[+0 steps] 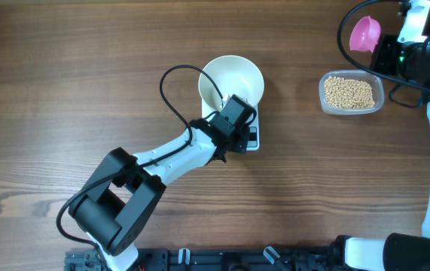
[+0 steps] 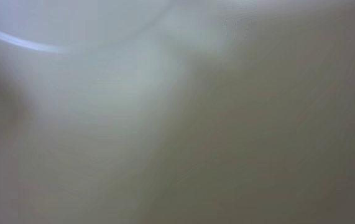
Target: Scoop item into bowl and weigh 150g on scale
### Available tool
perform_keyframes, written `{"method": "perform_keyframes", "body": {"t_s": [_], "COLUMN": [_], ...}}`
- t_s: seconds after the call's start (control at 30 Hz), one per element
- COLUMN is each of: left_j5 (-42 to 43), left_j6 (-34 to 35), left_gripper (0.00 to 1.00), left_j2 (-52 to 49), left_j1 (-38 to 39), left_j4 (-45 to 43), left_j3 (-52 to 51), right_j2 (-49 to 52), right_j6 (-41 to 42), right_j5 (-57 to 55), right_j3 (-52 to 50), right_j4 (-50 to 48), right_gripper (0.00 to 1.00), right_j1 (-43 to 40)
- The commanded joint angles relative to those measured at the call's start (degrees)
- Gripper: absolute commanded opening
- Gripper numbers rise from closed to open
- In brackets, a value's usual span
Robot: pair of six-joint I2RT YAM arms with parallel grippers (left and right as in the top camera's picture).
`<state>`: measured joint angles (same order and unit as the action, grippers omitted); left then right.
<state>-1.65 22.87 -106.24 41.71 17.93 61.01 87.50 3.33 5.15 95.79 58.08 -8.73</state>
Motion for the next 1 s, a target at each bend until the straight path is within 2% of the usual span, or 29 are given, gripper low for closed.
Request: {"method": "perform_keyframes", "body": {"t_s": [0.0, 0.67, 0.8, 0.97], "left_j5": [-0.74, -1.88, -1.86, -1.57], "left_j6": [0.33, 0.31, 0.33, 0.35], "left_gripper": [0.04, 0.04, 0.04, 0.04], "left_j2": [-2.45, -3.19, 1.14, 12.52], "left_j1": [-0.09, -0.26, -0.26, -0.26], "left_j4": [0.85, 2.64, 4.31, 5.14], "left_j3": [-0.37, -0.26, -0.24, -0.24], "right_j2": [0.24, 0.24, 0.24, -0.35], "right_j6": [-0.33, -0.13, -0.13, -0.15], "right_j5": [0.96, 0.96, 1.01, 4.0], "right_j3": [0.85, 0.85, 0.85, 0.85], "right_j4": [0.2, 1.25, 1.31, 1.29], "right_gripper": [0.04, 0.04, 0.04, 0.04], "right_j1": [-0.24, -0.24, -0.24, -0.24]}}
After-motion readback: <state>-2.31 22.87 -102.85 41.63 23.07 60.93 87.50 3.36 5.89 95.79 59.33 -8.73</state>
